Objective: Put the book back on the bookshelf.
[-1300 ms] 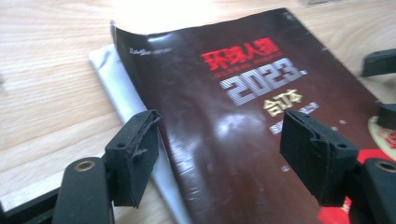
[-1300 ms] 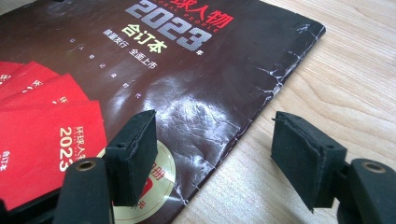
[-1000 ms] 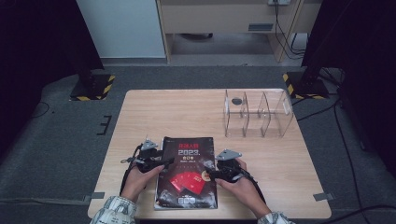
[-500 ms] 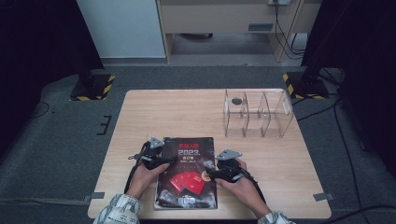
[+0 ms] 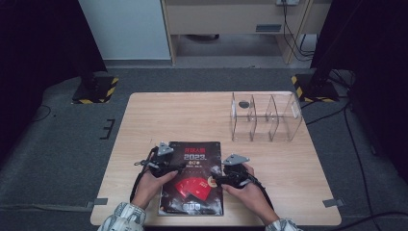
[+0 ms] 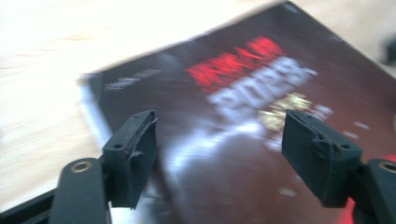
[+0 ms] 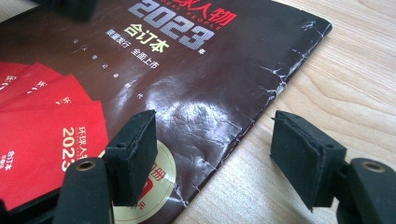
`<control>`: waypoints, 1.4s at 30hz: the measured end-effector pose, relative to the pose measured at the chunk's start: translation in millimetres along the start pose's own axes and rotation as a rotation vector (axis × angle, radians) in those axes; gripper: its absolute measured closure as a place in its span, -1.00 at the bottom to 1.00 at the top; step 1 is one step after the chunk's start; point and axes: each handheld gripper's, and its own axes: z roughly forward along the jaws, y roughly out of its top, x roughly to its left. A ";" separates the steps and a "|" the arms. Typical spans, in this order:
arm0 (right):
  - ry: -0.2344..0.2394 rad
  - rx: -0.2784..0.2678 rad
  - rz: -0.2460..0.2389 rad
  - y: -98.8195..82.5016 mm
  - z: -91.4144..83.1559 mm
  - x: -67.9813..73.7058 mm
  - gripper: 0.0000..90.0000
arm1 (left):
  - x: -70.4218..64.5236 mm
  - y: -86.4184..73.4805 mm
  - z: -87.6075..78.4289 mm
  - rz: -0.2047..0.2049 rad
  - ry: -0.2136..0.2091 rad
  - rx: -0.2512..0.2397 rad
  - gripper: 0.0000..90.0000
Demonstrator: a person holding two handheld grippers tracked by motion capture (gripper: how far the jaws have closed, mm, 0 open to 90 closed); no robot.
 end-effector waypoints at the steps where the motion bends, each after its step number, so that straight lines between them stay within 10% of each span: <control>1: 0.000 0.000 0.000 0.0 0.0 0.0 -0.30 | 6.2 -0.6 -0.7 -0.018 0.015 -0.013 -0.43; 4: 0.000 0.000 0.001 0.0 0.0 0.1 -0.30 | 20.2 -3.5 -0.9 -0.054 0.061 -0.020 -0.53; 10: -0.007 -0.005 -0.001 -0.3 0.2 0.6 -0.29 | 27.6 5.2 12.0 0.052 0.061 -0.004 -0.71; 16: -0.001 0.000 0.000 -0.1 0.0 0.2 -0.30 | 38.5 24.2 32.1 0.075 0.100 0.009 -0.74; 23: 0.006 -0.001 -0.005 -0.1 0.3 0.1 -0.30 | 59.8 24.5 46.4 -0.016 0.029 0.042 -0.75; 42: 0.015 -0.001 -0.015 0.8 1.5 -0.7 -0.31 | 56.8 28.7 37.5 -0.020 0.006 0.012 -0.25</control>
